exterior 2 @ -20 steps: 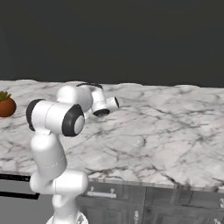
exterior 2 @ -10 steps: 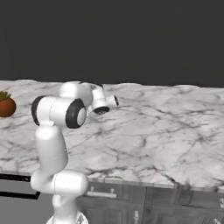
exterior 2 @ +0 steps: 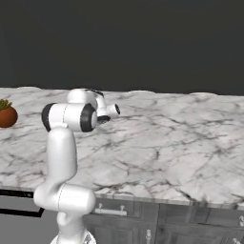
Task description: Open the cabinet directly in front. Then move the wine and the mug to the dining counter with the candle on it.
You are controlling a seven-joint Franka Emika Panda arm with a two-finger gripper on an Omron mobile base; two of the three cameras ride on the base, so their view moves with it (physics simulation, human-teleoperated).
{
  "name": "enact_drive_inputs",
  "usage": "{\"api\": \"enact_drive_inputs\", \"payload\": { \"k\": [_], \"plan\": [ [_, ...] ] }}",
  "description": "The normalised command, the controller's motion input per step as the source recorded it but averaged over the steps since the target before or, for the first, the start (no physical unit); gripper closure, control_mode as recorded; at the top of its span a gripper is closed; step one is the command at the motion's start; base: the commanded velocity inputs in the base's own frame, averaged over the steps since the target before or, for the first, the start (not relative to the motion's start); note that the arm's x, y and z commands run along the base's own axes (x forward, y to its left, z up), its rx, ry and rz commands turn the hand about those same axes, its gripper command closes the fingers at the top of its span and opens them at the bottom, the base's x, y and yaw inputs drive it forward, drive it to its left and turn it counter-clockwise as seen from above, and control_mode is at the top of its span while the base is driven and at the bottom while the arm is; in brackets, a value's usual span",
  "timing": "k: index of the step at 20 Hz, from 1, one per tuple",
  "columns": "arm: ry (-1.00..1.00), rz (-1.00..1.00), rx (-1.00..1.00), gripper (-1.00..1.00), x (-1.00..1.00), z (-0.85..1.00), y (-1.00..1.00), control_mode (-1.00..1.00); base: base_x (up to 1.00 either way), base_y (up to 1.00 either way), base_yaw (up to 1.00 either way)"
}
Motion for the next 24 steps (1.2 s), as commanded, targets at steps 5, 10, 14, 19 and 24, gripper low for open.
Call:
{"api": "enact_drive_inputs", "payload": {
  "k": [5,10,14,19,24],
  "plan": [
    [0.00,-0.01,-0.10,1.00,0.32,-0.29,0.32,-1.00,0.00,0.00,0.00],
    [0.00,0.00,-0.01,-1.00,0.03,0.00,0.03,-1.00,0.00,0.00,0.00],
    [0.00,0.00,0.00,-1.00,0.00,0.04,0.00,-1.00,0.00,0.00,0.00],
    [-0.01,0.00,0.00,-1.00,0.00,0.51,0.00,-1.00,0.00,0.00,0.00],
    [0.00,0.00,0.00,-1.00,-0.08,0.95,0.00,-1.00,0.00,0.00,0.00]
  ]
}}
